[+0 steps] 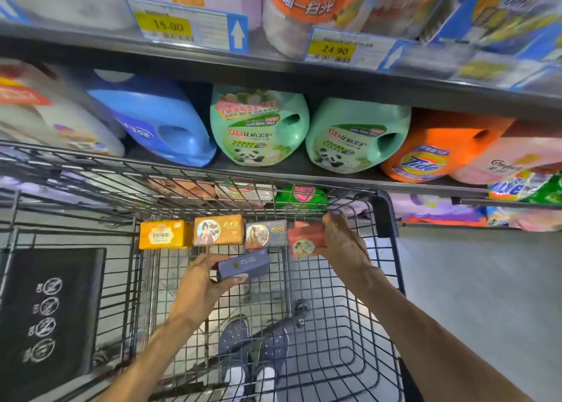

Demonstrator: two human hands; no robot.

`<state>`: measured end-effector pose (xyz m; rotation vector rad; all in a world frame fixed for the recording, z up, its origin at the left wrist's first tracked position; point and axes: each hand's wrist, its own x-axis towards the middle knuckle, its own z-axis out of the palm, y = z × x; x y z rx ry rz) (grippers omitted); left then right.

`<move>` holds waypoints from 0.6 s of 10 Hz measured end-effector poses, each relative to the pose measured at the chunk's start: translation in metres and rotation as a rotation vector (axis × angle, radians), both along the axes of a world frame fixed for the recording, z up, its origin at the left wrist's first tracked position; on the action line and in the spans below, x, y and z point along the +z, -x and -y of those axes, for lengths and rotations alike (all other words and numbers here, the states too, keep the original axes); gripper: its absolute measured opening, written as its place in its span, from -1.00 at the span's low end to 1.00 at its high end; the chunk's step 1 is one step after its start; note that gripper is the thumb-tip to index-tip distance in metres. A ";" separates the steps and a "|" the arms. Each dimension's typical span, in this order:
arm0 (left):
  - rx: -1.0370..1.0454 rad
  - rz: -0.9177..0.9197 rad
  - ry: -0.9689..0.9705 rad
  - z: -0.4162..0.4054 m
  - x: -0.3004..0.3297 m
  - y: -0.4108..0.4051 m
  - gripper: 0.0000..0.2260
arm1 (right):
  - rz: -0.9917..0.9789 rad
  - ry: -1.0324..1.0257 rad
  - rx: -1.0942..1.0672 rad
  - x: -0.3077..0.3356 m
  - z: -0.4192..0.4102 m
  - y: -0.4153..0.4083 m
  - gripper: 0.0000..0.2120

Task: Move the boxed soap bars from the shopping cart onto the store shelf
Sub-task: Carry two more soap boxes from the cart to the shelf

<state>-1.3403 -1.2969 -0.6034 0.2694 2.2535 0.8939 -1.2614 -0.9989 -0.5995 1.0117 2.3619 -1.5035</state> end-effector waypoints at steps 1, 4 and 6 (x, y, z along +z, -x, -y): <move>0.073 0.044 -0.012 0.001 0.009 -0.002 -0.60 | 0.056 -0.046 0.076 0.015 0.005 0.004 -0.73; 0.201 0.052 -0.208 -0.001 0.063 -0.003 -0.61 | -0.029 0.083 0.049 0.092 0.020 -0.031 -0.71; 0.144 -0.005 -0.383 -0.012 0.146 0.007 -0.66 | -0.154 0.108 -0.083 0.178 0.018 -0.060 -0.80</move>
